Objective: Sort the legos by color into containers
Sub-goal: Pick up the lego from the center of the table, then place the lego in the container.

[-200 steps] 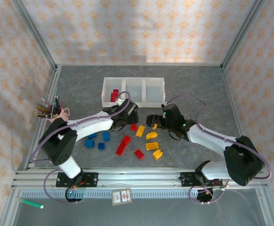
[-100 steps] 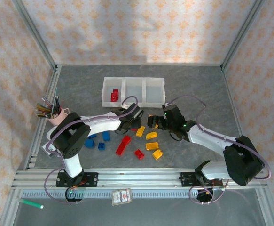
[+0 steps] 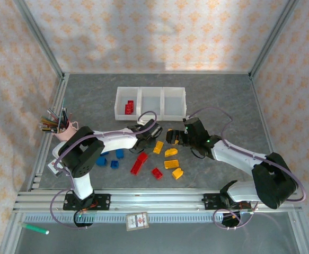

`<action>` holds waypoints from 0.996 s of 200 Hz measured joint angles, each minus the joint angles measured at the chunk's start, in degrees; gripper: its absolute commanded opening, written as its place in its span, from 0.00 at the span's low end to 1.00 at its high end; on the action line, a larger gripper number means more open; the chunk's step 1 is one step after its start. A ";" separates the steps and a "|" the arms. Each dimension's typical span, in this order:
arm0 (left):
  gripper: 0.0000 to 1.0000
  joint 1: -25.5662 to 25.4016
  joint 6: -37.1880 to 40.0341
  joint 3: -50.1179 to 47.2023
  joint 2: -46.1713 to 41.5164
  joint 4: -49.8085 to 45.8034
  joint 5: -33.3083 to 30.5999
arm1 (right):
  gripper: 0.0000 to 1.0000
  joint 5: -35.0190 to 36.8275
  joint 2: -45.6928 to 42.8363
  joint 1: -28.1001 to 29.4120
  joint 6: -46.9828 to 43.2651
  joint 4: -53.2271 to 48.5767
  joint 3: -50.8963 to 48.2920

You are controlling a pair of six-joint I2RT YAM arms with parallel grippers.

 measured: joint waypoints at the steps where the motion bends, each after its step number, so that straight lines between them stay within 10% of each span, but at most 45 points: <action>1: 0.34 0.00 -0.02 0.00 0.00 0.02 -0.04 | 1.00 0.00 0.00 0.00 0.00 0.00 0.00; 92: 0.30 1.51 1.46 -0.57 -9.35 -1.49 -3.89 | 1.00 -1.70 0.02 0.09 -1.05 -0.96 4.85; 199: 0.30 20.83 10.95 15.76 -4.20 1.66 -9.29 | 1.00 -3.02 8.13 1.97 2.27 5.25 12.35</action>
